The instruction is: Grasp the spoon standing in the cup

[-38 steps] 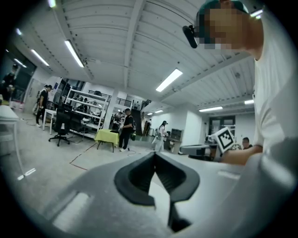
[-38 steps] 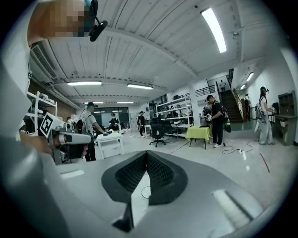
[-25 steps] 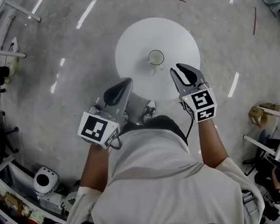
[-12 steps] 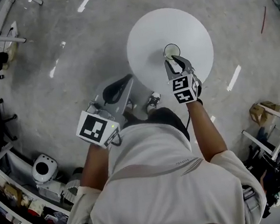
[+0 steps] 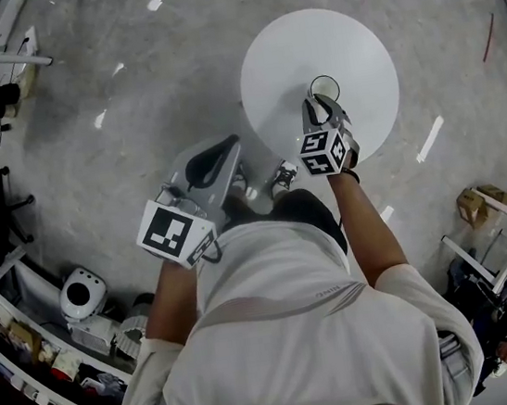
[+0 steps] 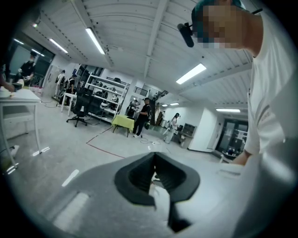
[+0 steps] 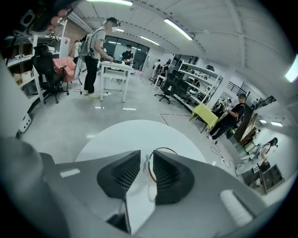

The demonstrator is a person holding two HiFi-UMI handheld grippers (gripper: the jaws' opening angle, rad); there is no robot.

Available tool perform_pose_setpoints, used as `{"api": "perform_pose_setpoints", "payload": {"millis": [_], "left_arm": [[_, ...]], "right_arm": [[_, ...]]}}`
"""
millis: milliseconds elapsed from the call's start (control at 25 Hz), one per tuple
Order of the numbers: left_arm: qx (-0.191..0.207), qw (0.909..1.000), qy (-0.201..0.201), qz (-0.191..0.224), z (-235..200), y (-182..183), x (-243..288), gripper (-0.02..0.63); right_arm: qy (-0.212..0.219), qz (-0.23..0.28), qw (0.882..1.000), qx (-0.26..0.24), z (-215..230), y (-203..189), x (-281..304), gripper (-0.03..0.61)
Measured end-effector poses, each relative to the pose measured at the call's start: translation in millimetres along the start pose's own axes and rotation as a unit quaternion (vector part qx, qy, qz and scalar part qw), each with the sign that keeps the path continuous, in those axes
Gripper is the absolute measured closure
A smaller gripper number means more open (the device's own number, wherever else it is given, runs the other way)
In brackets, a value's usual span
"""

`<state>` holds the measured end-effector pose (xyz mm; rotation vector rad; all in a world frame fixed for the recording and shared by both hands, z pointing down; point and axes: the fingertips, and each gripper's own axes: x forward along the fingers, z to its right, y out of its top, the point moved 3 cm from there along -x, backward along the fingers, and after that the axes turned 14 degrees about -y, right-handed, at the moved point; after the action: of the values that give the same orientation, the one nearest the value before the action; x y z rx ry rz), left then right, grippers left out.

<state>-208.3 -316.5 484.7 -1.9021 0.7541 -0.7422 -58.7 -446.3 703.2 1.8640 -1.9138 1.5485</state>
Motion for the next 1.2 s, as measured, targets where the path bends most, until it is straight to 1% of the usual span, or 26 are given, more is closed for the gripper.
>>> {"api": "perform_pose_setpoints", "payload": {"millis": [160, 200, 240, 280, 360, 600, 720, 880, 1080, 1200], "left_arm": [[-0.007, 1.0000, -0.002, -0.002, 6, -4, -2, 0.612], [-0.008, 1.0000, -0.001, -0.003, 7, -5, -2, 0.612], [-0.009, 1.0000, -0.001, -0.004, 8, -7, -3, 0.612], [-0.008, 1.0000, 0.000, -0.005, 9, -8, -4, 0.612], [-0.006, 1.0000, 0.002, -0.004, 11, -7, -5, 0.612], [0.004, 1.0000, -0.003, 0.006, 20, 3, -7, 0.612], [0.013, 0.9998, -0.013, 0.011, 31, 9, 1, 0.612], [0.030, 0.9990, -0.027, 0.018, 41, 21, 6, 0.612], [0.044, 0.9978, -0.045, 0.022, 59, 35, 18, 0.612], [0.055, 0.9964, -0.057, 0.028, 71, 47, 27, 0.612]], "right_arm": [[-0.009, -0.001, 1.000, 0.001, -1, -3, 5, 0.500], [-0.012, -0.001, 1.000, 0.002, -1, -3, 6, 0.510], [-0.015, -0.001, 1.000, 0.005, 0, -3, 7, 0.534], [-0.018, 0.001, 1.000, 0.011, 1, -3, 6, 0.553], [-0.025, 0.010, 0.999, 0.028, 8, -1, 2, 0.566], [-0.037, 0.037, 0.996, 0.076, 34, 13, -26, 0.568], [-0.036, 0.049, 0.992, 0.107, 52, 15, -43, 0.568], [-0.030, 0.067, 0.985, 0.156, 75, 24, -71, 0.569], [-0.022, 0.102, 0.977, 0.184, 108, 36, -125, 0.569], [-0.011, 0.130, 0.971, 0.202, 126, 44, -161, 0.569]]}}
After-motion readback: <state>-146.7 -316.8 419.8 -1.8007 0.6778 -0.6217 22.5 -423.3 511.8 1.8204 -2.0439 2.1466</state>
